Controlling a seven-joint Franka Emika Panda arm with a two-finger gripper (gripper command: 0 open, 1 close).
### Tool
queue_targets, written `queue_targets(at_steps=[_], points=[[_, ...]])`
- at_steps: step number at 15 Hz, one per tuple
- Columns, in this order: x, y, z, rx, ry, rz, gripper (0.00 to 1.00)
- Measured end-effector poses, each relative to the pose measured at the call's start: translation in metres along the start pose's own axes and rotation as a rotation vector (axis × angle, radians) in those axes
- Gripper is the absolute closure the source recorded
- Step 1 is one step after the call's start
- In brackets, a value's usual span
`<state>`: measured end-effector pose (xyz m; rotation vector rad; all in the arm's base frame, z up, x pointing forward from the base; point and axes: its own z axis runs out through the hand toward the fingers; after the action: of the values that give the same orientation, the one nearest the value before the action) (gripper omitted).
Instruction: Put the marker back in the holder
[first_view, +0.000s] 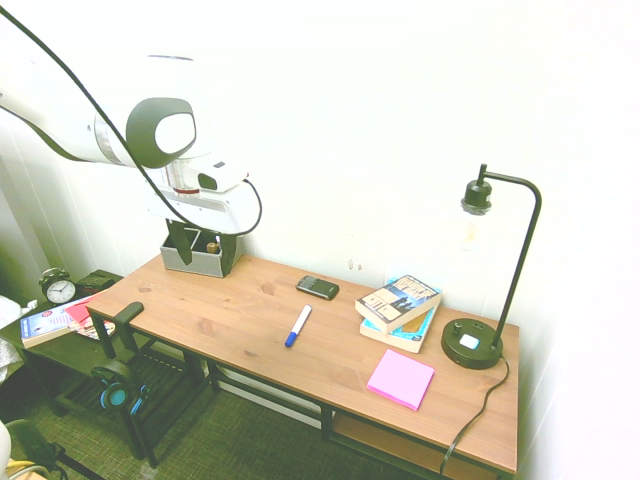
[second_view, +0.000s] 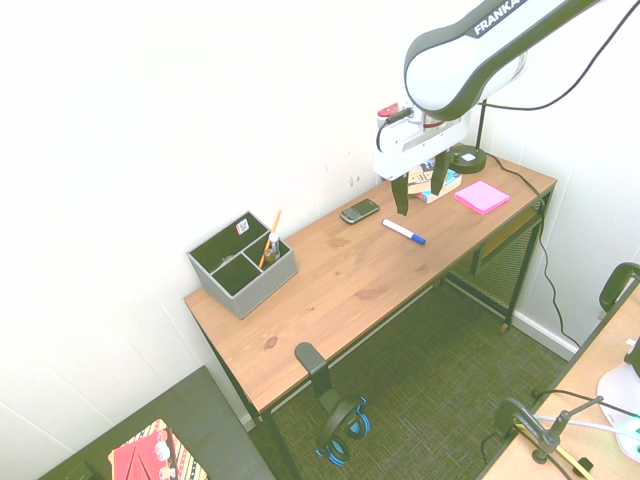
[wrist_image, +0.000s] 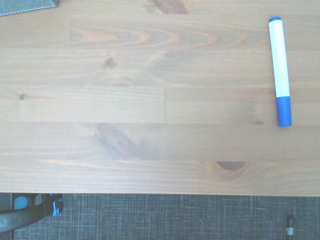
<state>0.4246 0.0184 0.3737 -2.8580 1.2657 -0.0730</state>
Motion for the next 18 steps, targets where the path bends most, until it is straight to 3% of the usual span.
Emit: queue_targets(at_steps=[5,7,11,15,16,18], points=[[0.01,0.005,0.014,0.035,0.009,-0.009,0.0],[0.029,0.018,0.046,0.032,0.048,-0.041,0.0],[0.058,0.039,0.119,0.004,0.025,-0.088,0.0],[0.086,0.035,0.161,-0.026,0.022,-0.131,0.0],[0.096,0.032,0.171,-0.034,0.025,-0.141,1.0],[0.113,0.024,0.188,-0.038,0.038,-0.155,1.0]])
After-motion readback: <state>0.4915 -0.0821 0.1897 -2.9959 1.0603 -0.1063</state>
